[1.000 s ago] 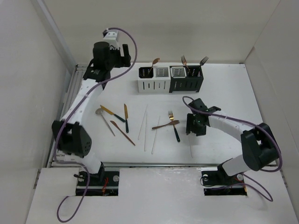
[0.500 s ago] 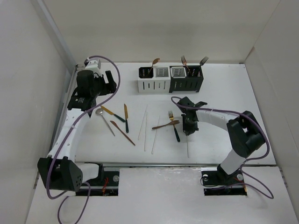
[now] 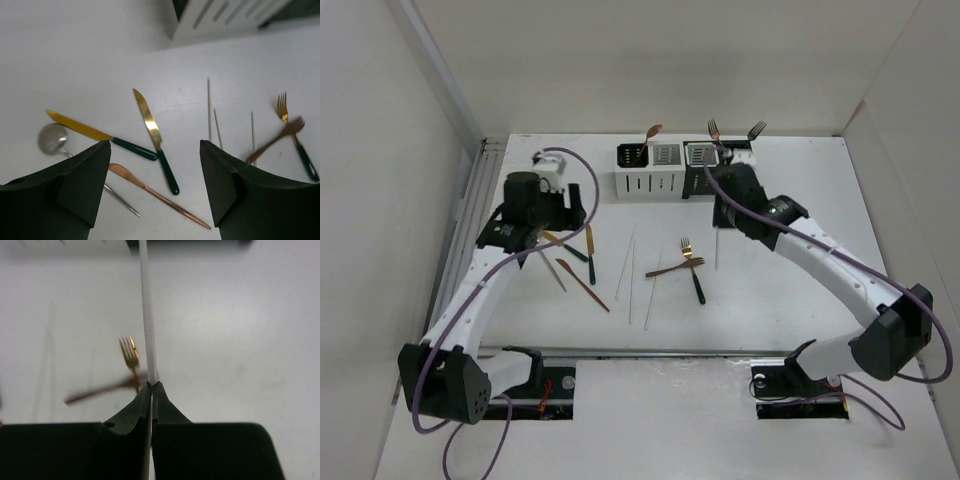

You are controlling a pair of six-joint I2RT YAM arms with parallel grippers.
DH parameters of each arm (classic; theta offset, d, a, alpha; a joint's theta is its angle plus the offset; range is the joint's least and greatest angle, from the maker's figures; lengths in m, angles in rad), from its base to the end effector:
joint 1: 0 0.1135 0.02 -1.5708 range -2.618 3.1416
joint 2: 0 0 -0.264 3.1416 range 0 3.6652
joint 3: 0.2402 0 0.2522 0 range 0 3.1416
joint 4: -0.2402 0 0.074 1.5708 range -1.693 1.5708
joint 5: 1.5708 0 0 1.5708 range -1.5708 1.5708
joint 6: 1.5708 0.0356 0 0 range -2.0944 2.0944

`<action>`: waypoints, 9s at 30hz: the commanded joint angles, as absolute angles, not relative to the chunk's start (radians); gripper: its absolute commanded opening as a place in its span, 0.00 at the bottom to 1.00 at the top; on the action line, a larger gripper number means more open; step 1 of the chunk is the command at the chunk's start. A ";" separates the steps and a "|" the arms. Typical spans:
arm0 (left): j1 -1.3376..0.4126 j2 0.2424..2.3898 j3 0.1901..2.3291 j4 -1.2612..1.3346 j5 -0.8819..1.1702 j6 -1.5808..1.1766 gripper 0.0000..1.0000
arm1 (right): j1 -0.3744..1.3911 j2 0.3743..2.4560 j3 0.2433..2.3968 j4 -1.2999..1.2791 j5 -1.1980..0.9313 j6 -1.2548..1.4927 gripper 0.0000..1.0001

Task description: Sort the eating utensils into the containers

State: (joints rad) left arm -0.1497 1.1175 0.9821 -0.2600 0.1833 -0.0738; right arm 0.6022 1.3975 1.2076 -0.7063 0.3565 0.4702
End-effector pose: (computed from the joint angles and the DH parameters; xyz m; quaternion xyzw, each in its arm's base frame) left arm 0.2520 -0.0446 0.3352 0.0822 0.8262 -0.1373 0.5402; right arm 0.2488 0.1560 0.3024 -0.0027 0.9305 0.0226 0.3655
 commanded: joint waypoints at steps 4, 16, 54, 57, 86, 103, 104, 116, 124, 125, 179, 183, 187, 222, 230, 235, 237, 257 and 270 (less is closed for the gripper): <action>-0.345 1.308 1.029 -0.449 0.244 0.106 0.67 | 0.532 1.488 1.508 -0.257 0.500 0.157 0.00; -0.425 1.571 1.189 -0.508 0.298 0.137 0.67 | 0.350 2.068 2.031 0.021 0.411 0.054 0.00; 0.063 1.653 1.117 -0.615 0.078 -0.054 0.55 | 0.445 1.757 1.534 0.071 0.241 0.219 0.67; 0.063 1.722 1.126 -0.589 0.098 -0.067 0.55 | 0.445 1.710 1.511 0.071 0.261 0.219 0.67; -0.073 1.675 1.756 -0.301 0.040 -0.058 0.00 | 0.318 1.606 1.462 0.071 0.106 0.316 0.68; -0.388 2.152 2.056 0.339 0.005 -0.034 0.00 | 0.288 1.505 1.210 0.008 0.038 0.288 0.68; -0.388 2.152 2.043 0.339 0.005 -0.034 0.00 | 0.288 1.505 1.210 -0.001 0.038 0.288 0.68; -0.397 2.094 1.838 0.244 0.027 -0.034 0.39 | 0.298 1.496 1.239 -0.173 0.012 0.193 0.77; -0.350 1.988 1.931 0.023 -0.055 -0.094 0.58 | 0.483 1.538 1.218 -0.466 0.003 0.025 0.81; -0.350 1.962 1.946 -0.053 -0.076 -0.103 0.58 | 0.503 1.558 1.218 -0.492 0.003 0.058 0.77; 0.049 1.292 1.413 -0.345 0.118 0.040 0.58 | 0.812 1.758 1.571 -0.939 0.901 0.230 0.00; -0.050 1.356 1.404 -0.406 0.235 0.188 0.61 | 0.604 1.476 1.403 -0.369 0.558 0.063 0.00; -0.230 1.417 1.414 -0.489 0.244 0.357 0.61 | 0.409 1.428 1.313 0.200 0.263 -0.044 0.00; -0.589 1.888 1.531 -0.496 0.278 0.382 0.62 | 0.169 1.937 1.407 0.425 0.051 0.161 0.08; -0.652 1.888 1.466 -0.498 0.268 0.426 0.68 | 0.169 1.855 1.375 0.391 0.000 0.196 0.67; -0.718 1.888 1.393 -0.489 0.259 0.448 0.74 | 0.169 1.761 1.313 0.391 0.000 0.196 0.70; -0.733 1.888 1.381 -0.474 0.268 0.448 0.74 | 0.179 1.709 1.289 0.391 -0.012 0.196 0.72; -0.707 2.058 1.359 -0.448 0.190 0.397 0.17 | 0.213 1.344 1.066 0.382 0.015 0.169 0.72; -0.562 1.878 1.641 -0.518 0.354 0.217 0.00 | 0.213 1.210 1.121 0.134 -0.213 0.138 0.84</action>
State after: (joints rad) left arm -0.6426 2.0064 1.5230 -0.4946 0.2493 0.3000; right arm 0.2108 1.2579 1.0645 0.2268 -0.0711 0.1528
